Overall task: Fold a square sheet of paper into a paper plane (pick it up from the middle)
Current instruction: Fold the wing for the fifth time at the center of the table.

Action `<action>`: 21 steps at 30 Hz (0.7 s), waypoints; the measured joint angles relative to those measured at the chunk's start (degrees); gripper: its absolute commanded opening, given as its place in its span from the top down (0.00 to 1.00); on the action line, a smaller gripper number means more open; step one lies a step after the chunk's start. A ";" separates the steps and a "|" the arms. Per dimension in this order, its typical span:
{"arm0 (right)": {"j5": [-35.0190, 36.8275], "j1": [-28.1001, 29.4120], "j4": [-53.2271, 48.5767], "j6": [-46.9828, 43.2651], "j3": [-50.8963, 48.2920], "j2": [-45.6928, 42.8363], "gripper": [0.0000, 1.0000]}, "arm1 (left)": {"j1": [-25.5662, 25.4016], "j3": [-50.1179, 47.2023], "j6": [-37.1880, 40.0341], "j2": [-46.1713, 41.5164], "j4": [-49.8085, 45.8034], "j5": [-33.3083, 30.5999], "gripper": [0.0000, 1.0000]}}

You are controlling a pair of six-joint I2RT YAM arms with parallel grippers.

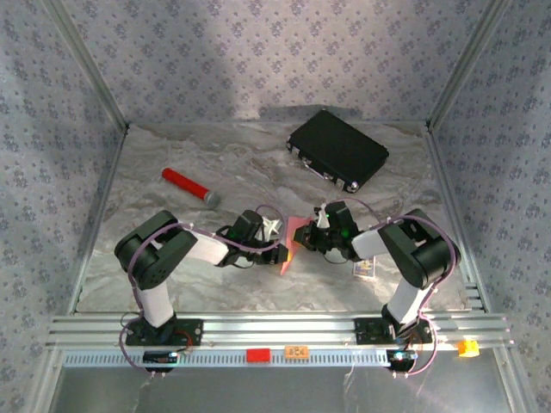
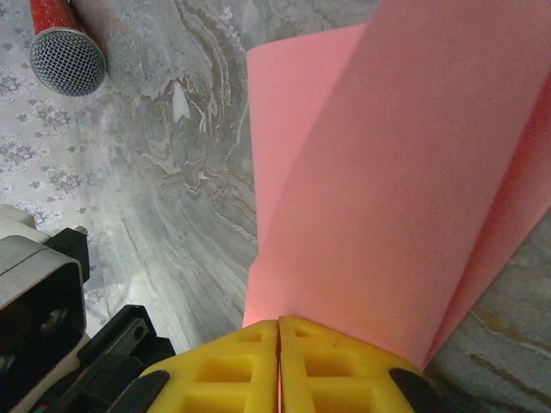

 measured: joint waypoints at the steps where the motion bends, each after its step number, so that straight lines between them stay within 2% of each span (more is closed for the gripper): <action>1: 0.09 0.00 -0.02 0.02 0.00 0.04 0.90 | 0.00 0.07 -0.02 0.00 -0.09 0.07 0.97; 11: 0.09 -0.07 0.07 0.07 0.00 0.39 0.91 | -0.22 1.20 -0.85 -1.81 -3.76 -0.37 0.80; 17: 0.11 -0.07 0.00 0.04 0.00 0.39 0.91 | -0.39 1.16 -1.46 -3.58 -7.10 -1.42 0.78; 21: 0.11 -0.04 -0.02 0.02 0.00 0.39 0.91 | -0.39 1.05 -2.34 -3.78 -7.43 -1.64 0.82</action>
